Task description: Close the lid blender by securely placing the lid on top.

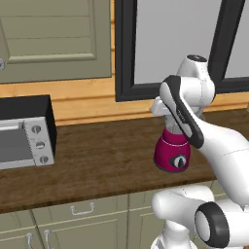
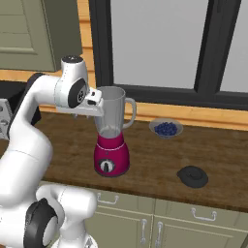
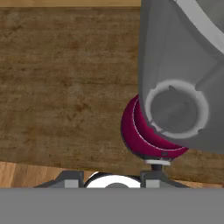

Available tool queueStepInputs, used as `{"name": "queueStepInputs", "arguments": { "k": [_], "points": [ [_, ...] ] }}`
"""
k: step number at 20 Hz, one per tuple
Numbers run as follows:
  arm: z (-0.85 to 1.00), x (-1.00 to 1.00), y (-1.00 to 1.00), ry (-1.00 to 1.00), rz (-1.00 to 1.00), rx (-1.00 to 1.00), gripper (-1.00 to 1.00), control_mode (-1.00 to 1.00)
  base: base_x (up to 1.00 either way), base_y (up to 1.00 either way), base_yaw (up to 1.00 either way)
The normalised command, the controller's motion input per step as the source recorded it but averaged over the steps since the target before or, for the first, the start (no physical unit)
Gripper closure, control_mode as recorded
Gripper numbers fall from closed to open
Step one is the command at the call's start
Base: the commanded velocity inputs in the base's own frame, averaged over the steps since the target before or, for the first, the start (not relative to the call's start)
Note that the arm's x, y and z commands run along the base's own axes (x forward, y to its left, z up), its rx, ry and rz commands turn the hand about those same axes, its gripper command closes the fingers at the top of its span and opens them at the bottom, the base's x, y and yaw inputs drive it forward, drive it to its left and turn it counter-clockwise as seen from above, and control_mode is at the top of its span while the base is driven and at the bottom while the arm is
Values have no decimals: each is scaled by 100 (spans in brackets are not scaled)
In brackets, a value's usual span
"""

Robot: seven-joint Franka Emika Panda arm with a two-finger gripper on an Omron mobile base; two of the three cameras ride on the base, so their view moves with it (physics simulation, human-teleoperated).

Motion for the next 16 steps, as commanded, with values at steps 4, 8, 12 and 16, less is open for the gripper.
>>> {"name": "queueStepInputs", "arguments": {
  "k": [4,8,12,16],
  "points": [
    [-1,-40,0,0,5,0,-100,-100,0,0,0],
    [-9,-100,-6,-1,16,0,-100,-100,0,0,0],
    [-10,-100,-74,-5,1,4,-100,-100,0,0,0],
    [0,-44,-100,3,-32,7,-100,-100,0,0,0]
  ]
}}
